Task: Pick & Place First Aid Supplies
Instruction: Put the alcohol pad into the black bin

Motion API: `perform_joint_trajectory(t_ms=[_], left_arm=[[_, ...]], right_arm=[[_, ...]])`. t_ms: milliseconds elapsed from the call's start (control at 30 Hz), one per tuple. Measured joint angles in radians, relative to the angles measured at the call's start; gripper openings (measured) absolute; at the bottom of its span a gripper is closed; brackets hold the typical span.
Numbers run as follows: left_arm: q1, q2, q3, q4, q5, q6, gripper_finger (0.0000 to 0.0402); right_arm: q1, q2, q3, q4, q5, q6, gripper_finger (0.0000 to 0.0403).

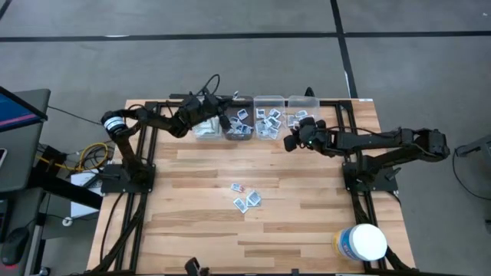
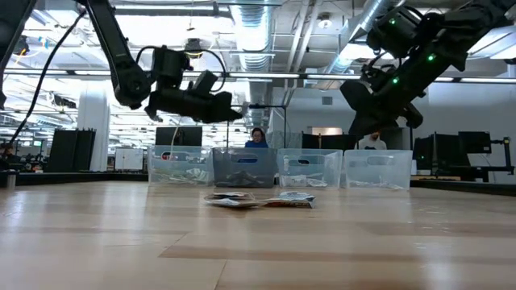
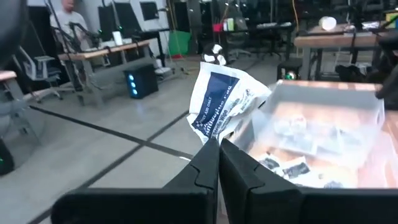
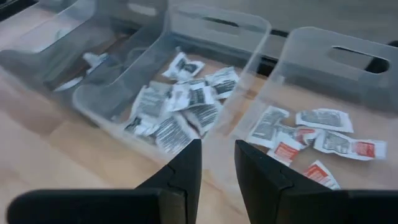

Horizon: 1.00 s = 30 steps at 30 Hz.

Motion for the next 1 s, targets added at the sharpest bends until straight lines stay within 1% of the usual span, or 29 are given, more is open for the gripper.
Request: perform_joint_trajectory(t_ms=[233, 367, 533, 667, 867, 1000], left_arm=[[0.013, 0.048, 0.000, 0.002, 0.015, 0.009, 0.0009], [0.013, 0.049, 0.000, 0.004, 0.015, 0.018, 0.0012], [0.012, 0.049, 0.000, 0.005, 0.015, 0.080, 0.0011], [0.012, 0.049, 0.000, 0.008, 0.015, 0.083, 0.0013], [0.011, 0.049, 0.000, 0.008, 0.015, 0.082, 0.0044], [0.011, 0.049, 0.001, 0.008, 0.015, 0.082, 0.0072]], right_arm=[[-0.024, 0.000, 0.000, 0.040, -0.002, 0.004, 0.0091], [-0.024, 0.000, 0.000, 0.080, -0.002, 0.004, 0.0091], [-0.024, 0.000, 0.000, 0.126, -0.002, 0.004, 0.0091], [-0.024, 0.000, 0.000, 0.165, -0.002, 0.004, 0.0091], [-0.021, 0.000, 0.000, 0.181, -0.009, 0.015, 0.0091], [-0.020, 0.000, 0.000, 0.182, -0.075, 0.082, 0.0091]])
